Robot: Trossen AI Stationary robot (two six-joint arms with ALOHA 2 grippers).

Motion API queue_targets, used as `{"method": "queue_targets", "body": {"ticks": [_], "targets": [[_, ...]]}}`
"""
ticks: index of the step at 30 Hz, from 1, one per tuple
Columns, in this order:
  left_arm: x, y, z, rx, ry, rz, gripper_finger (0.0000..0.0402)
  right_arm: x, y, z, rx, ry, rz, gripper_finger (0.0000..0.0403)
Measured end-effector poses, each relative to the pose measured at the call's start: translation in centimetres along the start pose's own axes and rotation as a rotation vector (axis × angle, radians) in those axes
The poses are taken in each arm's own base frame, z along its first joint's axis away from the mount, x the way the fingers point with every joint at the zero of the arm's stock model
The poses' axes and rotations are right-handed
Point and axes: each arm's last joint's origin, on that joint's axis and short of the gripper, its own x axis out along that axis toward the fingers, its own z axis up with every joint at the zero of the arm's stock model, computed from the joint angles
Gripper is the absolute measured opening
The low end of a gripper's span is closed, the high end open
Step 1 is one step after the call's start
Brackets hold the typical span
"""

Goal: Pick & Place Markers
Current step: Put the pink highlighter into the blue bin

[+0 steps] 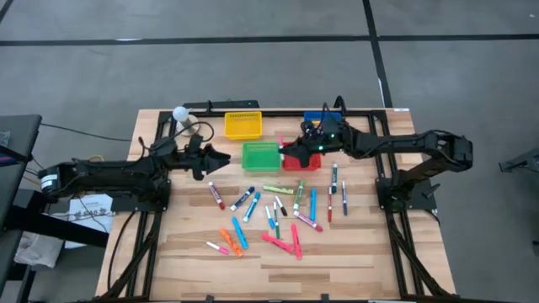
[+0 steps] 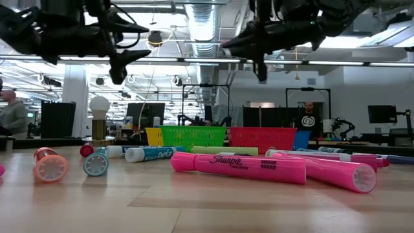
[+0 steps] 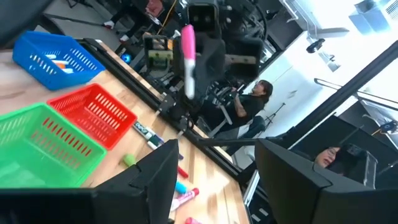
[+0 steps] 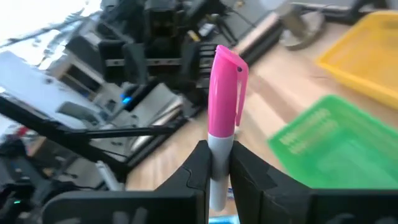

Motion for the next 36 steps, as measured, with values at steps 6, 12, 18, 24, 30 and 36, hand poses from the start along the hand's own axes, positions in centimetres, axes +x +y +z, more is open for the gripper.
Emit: {"method": "queue_targets", "body": {"ticks": [6,12,18,24,30,36], "targets": [[-1.3,0.5,-1.2,0.003,0.004,0.003,0.0210,-3.3,-0.8,1.4,-0.033,0.004,-0.107,0.0026],[-1.8,0.9,-2.0,0.000,0.010,0.009,0.0210,-7.0,-1.8,2.6,-0.058,0.000,-0.233,0.0031],[-1.8,0.9,-2.0,0.000,0.009,0.007,0.0210,-10.2,-3.0,3.0,-0.097,0.011,-0.387,0.0026],[-1.8,0.8,-2.0,0.001,0.007,0.006,0.0210,-11.8,-4.5,3.0,-0.117,0.043,-0.516,0.0034],[-1.8,0.8,-1.9,0.001,0.007,0.005,0.0210,-12.5,-5.3,2.7,-0.159,0.095,-0.612,0.0029],[-1.8,0.8,-1.9,0.001,0.007,0.005,0.0210,-12.7,-5.6,2.6,-0.218,0.117,-0.684,0.0035]]}}
